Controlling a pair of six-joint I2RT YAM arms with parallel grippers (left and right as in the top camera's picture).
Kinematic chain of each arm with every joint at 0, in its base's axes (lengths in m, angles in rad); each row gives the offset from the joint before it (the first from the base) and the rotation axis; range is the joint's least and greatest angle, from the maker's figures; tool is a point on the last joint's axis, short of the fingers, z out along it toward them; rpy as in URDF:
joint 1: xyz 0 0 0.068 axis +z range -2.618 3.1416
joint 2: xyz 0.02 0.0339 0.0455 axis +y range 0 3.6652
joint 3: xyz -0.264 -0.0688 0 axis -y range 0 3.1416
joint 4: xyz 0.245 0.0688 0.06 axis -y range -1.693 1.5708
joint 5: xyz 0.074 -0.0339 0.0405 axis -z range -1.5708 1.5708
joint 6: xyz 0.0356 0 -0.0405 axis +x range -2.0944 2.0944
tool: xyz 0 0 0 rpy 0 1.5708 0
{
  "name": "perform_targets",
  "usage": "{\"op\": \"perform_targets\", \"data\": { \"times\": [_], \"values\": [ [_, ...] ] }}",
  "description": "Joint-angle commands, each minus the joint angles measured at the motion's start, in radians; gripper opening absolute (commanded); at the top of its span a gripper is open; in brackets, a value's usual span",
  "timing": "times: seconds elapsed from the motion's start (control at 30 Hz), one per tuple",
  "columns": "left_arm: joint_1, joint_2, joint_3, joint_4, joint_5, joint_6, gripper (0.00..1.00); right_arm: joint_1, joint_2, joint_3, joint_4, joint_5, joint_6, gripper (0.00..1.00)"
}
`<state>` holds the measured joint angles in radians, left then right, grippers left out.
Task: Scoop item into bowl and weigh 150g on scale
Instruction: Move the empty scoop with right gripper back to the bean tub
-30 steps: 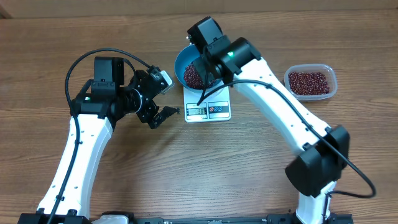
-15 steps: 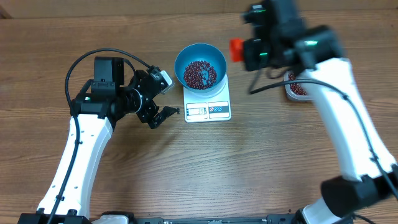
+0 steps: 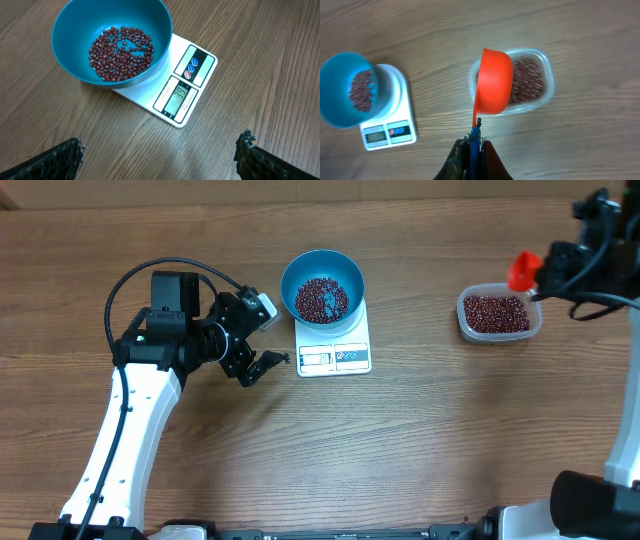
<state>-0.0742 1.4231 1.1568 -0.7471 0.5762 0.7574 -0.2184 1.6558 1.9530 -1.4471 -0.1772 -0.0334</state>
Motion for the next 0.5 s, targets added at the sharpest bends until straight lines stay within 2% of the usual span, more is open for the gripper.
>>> {"op": "perform_targets", "data": {
  "times": [0.0, 0.47],
  "values": [
    [0.002, -0.005, -0.006, 0.0, 0.019, -0.014, 1.0, -0.034, -0.008, -0.07, 0.013, -0.015, -0.025, 0.04],
    [0.002, -0.005, -0.006, 0.0, 0.019, -0.014, 1.0, -0.061, 0.014, -0.389, 0.31, 0.0, -0.051, 0.04]
  ]
}}
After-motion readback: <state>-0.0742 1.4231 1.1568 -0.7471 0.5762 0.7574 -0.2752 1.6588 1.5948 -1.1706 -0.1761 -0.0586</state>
